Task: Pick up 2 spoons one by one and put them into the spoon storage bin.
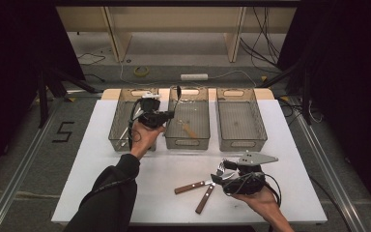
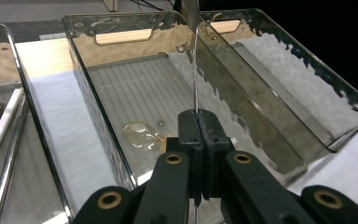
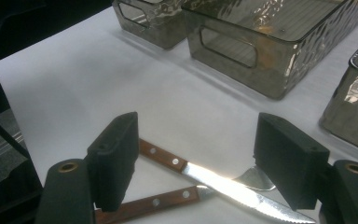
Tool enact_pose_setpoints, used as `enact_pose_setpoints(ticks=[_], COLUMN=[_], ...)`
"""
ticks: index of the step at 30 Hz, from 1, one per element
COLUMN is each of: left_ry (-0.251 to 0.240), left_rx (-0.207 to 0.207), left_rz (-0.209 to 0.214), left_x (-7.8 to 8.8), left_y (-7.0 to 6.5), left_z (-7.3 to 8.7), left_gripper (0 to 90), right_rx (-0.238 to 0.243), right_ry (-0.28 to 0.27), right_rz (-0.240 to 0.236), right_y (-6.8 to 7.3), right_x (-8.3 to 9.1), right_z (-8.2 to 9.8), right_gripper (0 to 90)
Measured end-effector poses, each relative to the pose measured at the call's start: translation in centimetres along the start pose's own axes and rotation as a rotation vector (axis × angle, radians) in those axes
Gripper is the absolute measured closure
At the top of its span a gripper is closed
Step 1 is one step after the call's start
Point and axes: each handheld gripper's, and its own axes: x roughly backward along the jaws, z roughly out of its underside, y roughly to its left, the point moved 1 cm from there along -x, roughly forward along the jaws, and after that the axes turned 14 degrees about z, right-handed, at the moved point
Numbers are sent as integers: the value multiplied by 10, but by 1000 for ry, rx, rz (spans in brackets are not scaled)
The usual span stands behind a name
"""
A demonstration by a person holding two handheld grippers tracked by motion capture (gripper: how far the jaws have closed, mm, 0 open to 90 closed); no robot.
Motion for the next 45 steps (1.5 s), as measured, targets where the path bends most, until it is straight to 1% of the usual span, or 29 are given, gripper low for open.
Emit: enact_pose_setpoints(ticks=[3,6,11,14,16,17,19,21,23,24,26,28,29,33,34,35,36,39,41,42,43,44,45], left_ry=[8,-2,-1,11,8,14,8,18,16,24,25,30,30,20,16,23,22,19,20,11,11,8,4], left_rx=[-2,11,14,17,26,23,36,32,44,41,54,57,59,70,84,80,86,90,78,70,61,60,55], left_rz=[-11,-14,-17,-28,-30,-32,-31,-35,-38,-41,-42,-41,-40,-35,-31,-21,-8,12,31,33,36,42,49], left_x=[-6,-11,-18,-24,-27,-27,-30,-31,-34,-34,-36,-38,-38,-36,-33,-31,-27,-12,0,7,14,18,27], left_y=[2,4,6,8,8,9,10,11,12,12,13,13,14,11,9,9,7,-1,-6,-9,-11,-13,-16], left_z=[-3,-6,-9,-8,-7,-7,-6,-4,-3,-3,-1,0,0,-2,-3,-3,-4,-2,1,4,7,9,14], left_gripper=[890,890,888,887,885,885,882,881,879,877,875,862,839,695,634,586,563,461,411,389,372,350,329], right_rx=[7,6,9,9,9,10,10,11,12,16,16,17,16,12,13,13,13,17,22,24,29,33,34], right_ry=[2,5,5,6,7,7,7,5,5,5,7,8,8,9,9,9,9,11,17,17,21,25,27], right_rz=[-5,-7,-10,-10,-12,-13,-13,-15,-17,-20,-21,-20,-21,-21,-20,-18,-18,-18,-21,-21,-23,-25,-28], right_y=[1,1,1,2,2,2,3,3,4,4,5,6,6,5,5,5,5,6,8,10,12,14,16], right_x=[-1,-2,-2,-1,-1,-1,-2,-2,-2,-2,-3,-3,-3,-3,-3,-2,-2,-3,-4,-5,-6,-7,-8], right_z=[0,0,0,1,1,1,1,1,1,1,1,1,1,1,1,1,1,1,1,1,1,2,2], right_gripper=[319,319,320,320,320,319,320,320,319,320,320,320,319,320,319,320,319,320,323,325,328,333,342])
